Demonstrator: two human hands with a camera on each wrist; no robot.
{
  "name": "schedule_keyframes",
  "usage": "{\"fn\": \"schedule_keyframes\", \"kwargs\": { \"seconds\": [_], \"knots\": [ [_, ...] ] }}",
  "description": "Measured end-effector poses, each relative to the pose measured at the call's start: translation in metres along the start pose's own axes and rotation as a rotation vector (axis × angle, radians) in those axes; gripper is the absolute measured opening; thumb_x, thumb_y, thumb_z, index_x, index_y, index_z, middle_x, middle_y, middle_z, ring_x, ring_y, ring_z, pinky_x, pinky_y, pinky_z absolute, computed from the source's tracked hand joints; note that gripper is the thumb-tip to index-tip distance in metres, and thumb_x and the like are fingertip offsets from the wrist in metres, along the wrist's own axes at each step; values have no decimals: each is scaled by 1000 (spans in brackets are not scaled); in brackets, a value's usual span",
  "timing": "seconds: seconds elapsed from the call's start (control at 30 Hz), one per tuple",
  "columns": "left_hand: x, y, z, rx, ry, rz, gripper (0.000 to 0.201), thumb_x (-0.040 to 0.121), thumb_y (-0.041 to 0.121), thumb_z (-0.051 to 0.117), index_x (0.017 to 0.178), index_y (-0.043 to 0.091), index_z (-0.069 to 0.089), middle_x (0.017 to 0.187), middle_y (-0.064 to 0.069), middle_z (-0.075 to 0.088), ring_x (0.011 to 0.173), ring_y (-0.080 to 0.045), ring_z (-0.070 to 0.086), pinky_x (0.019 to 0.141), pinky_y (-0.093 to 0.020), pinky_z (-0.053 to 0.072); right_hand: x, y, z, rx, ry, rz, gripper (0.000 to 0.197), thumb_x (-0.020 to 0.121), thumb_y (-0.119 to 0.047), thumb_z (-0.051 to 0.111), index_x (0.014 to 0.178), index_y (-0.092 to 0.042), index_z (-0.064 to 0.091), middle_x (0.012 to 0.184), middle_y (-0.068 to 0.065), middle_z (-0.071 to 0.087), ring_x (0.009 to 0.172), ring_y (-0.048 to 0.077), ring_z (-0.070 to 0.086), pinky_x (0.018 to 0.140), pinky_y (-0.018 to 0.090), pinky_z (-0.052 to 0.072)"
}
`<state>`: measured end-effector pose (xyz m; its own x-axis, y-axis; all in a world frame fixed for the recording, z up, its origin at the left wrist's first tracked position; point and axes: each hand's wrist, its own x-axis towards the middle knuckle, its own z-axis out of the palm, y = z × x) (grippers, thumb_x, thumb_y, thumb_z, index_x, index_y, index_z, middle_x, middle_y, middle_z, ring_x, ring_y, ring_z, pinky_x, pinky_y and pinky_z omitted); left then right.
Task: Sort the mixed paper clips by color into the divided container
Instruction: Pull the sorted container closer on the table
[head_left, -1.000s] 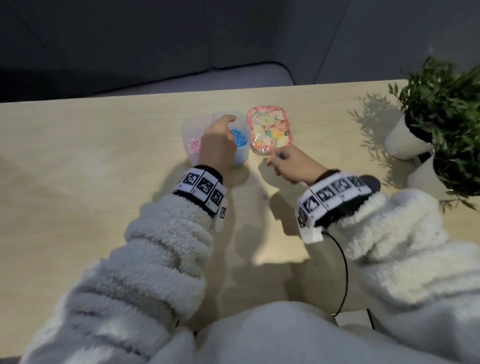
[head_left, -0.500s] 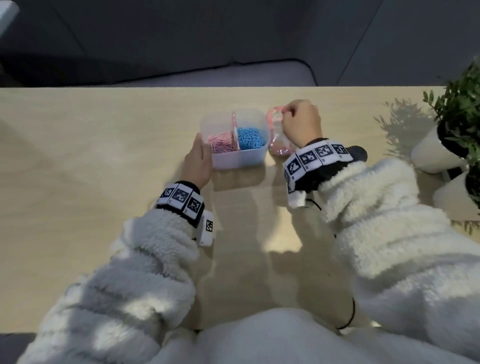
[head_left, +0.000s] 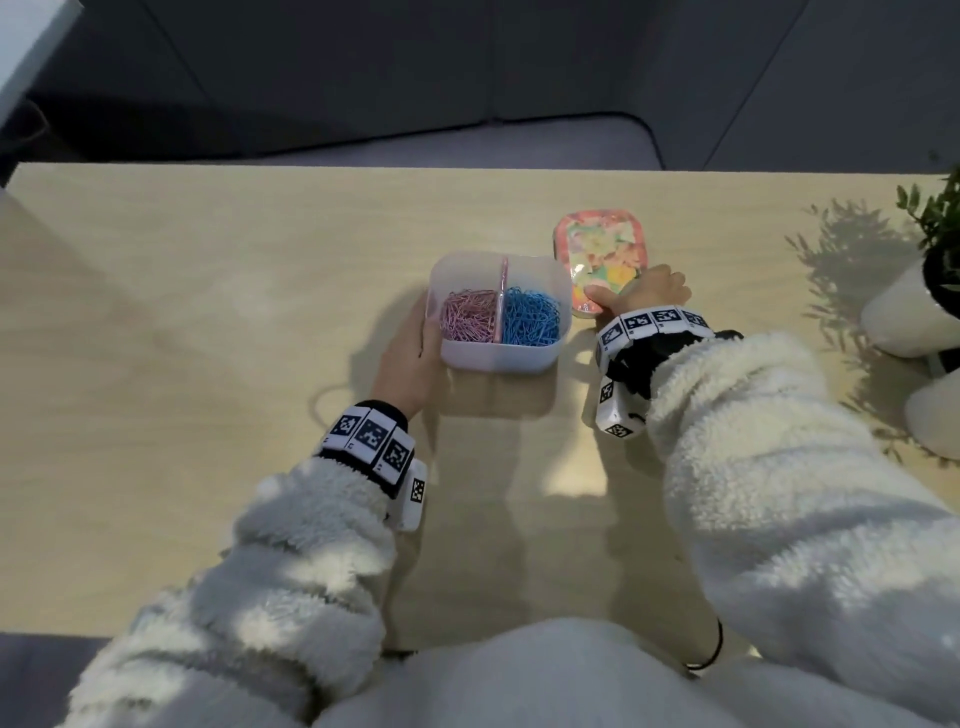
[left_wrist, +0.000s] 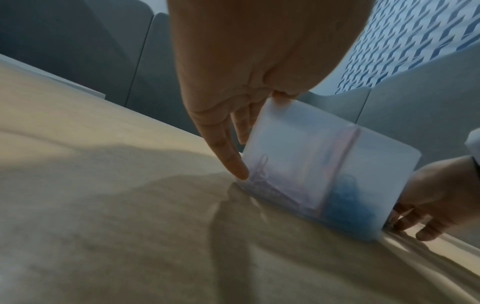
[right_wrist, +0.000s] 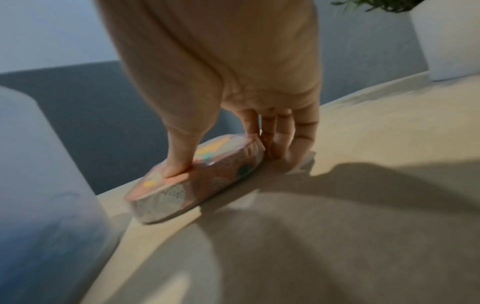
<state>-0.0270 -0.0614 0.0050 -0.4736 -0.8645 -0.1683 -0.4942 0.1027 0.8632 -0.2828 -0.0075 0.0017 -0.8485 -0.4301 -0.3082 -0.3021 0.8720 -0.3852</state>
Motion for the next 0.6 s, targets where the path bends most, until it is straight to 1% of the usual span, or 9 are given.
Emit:
{"fn": "schedule_keyframes", "kwargs": {
  "seconds": [0.03, 0.1, 0.2, 0.23, 0.3, 0.33, 0.43, 0.5, 0.6],
  "knots": [
    [-1, -2, 2, 9, -2, 20, 49, 95, 40, 23, 141, 25, 30, 145, -3, 41, 131, -17, 39, 110, -38, 33, -1, 0, -1, 43, 1, 5, 82, 68, -46, 76, 124, 2, 39, 133, 18, 44, 128, 34, 36, 104, 42, 32],
    [-2, -5, 4, 36, -3, 69, 50, 96, 36, 22, 142, 19, 28, 147, -4, 38, 134, -14, 34, 110, -25, 24, -4, 3, -7, 175, -14, 49, 79, 66, -36, 81, 122, -2, 36, 131, 17, 48, 124, 33, 43, 98, 40, 39],
    [-3, -12, 7, 53, -16, 118, 53, 95, 39, 20, 143, 19, 27, 148, -4, 37, 136, -13, 32, 115, -30, 23, -15, 15, -20, 467, -21, 7, 52, 73, -13, 76, 107, -10, 37, 114, 14, 58, 93, 28, 63, 70, 25, 50],
    [-3, -15, 8, 52, -24, 124, 53, 94, 41, 20, 143, 20, 26, 147, -3, 37, 136, -13, 32, 116, -34, 24, -21, 19, -26, 567, 5, -42, 43, 76, -6, 70, 105, -13, 40, 110, 12, 59, 85, 25, 64, 69, 23, 54],
    [-3, -21, 9, 49, -21, 126, 54, 93, 44, 19, 142, 22, 27, 146, -2, 39, 135, -12, 33, 116, -39, 26, -35, 26, -41, 597, 183, -218, 32, 80, -5, 58, 109, -16, 50, 109, 8, 62, 91, 23, 62, 85, 30, 53],
    [-4, -21, 9, 56, -17, 132, 55, 93, 46, 19, 142, 23, 28, 145, -2, 40, 134, -13, 35, 115, -40, 28, -42, 28, -48, 584, 302, -325, 32, 82, -8, 53, 113, -16, 53, 111, 7, 63, 98, 20, 60, 91, 28, 49],
    [-5, -20, 7, 70, -30, 105, 55, 93, 48, 19, 141, 24, 28, 145, -2, 40, 134, -14, 35, 115, -38, 28, -73, 24, -69, 745, 512, -563, 29, 88, -13, 46, 116, -15, 54, 107, -6, 61, 100, 1, 55, 91, 17, 42],
    [-3, -21, 4, 64, -49, 89, 55, 92, 46, 20, 142, 24, 27, 147, -1, 38, 135, -13, 34, 114, -34, 26, -88, 16, -71, 906, 452, -598, 27, 88, -11, 48, 115, -15, 53, 106, -9, 58, 99, -5, 54, 91, 15, 44],
    [-1, -17, -2, 7, -117, 93, 51, 92, 46, 24, 139, 27, 31, 143, 4, 42, 130, -12, 39, 112, -35, 30, -96, -5, -55, 953, 116, -540, 27, 87, -12, 53, 113, -18, 54, 112, 6, 59, 102, 13, 58, 87, 24, 50]
  ]
}}
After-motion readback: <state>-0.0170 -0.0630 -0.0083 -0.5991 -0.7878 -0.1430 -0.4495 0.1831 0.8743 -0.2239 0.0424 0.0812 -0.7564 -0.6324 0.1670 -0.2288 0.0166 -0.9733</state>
